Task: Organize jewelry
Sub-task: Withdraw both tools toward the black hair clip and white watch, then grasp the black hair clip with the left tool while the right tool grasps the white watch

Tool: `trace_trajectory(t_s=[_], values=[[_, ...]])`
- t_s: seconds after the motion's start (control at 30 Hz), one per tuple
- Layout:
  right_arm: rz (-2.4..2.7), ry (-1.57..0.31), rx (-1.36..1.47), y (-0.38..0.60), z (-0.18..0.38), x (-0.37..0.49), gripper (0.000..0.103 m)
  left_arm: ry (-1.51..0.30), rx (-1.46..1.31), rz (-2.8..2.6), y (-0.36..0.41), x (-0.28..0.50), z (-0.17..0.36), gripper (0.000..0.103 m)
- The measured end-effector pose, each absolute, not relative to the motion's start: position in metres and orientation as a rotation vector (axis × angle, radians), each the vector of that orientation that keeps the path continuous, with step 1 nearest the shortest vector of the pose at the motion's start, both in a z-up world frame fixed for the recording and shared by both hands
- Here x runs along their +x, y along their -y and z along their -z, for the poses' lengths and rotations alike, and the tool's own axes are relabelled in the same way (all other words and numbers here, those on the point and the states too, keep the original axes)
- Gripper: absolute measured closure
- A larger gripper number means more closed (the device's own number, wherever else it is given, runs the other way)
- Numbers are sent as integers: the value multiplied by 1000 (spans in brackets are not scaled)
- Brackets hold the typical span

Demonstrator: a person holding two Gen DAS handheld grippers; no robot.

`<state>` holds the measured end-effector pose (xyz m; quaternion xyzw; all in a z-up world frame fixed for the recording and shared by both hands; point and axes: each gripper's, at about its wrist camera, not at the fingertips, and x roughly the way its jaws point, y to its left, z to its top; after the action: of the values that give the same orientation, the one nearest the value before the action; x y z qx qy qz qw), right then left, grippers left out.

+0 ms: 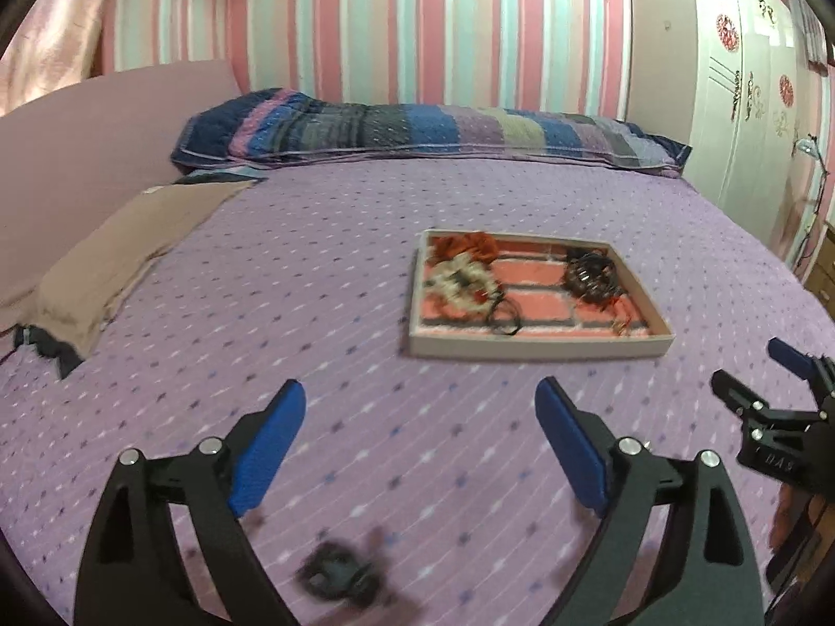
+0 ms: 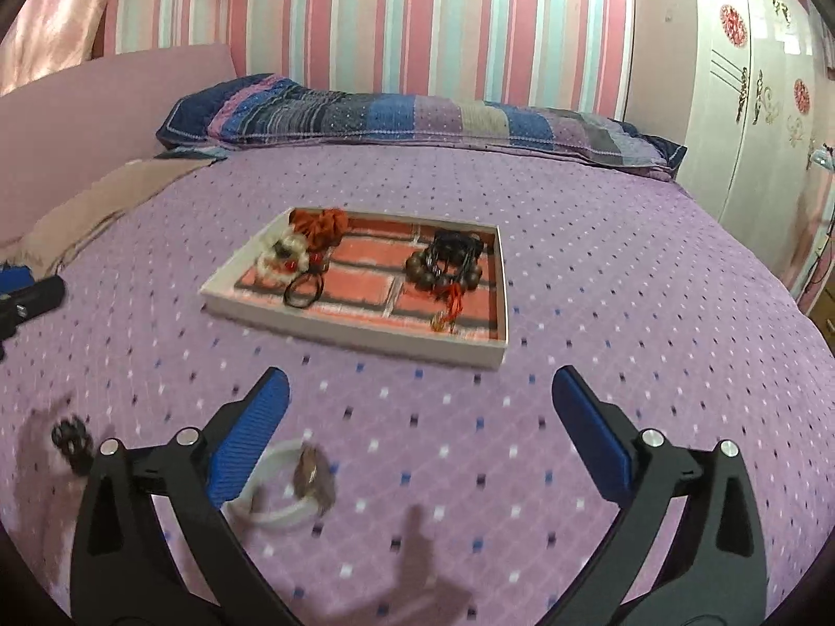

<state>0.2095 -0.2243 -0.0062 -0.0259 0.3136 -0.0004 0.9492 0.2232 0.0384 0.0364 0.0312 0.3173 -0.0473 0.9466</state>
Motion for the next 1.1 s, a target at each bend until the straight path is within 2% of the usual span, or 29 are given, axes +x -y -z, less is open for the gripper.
trace_trajectory(t_s=[0.37, 0.7, 1.1], values=[[40, -703, 1, 201, 59, 176, 5, -653, 107, 44, -79, 166, 15, 11], [30, -722, 34, 177, 78, 180, 5, -708, 69, 79, -88, 166, 58, 11], [34, -763, -101, 147, 103, 205, 4, -738, 76, 87, -89, 174, 78, 11]])
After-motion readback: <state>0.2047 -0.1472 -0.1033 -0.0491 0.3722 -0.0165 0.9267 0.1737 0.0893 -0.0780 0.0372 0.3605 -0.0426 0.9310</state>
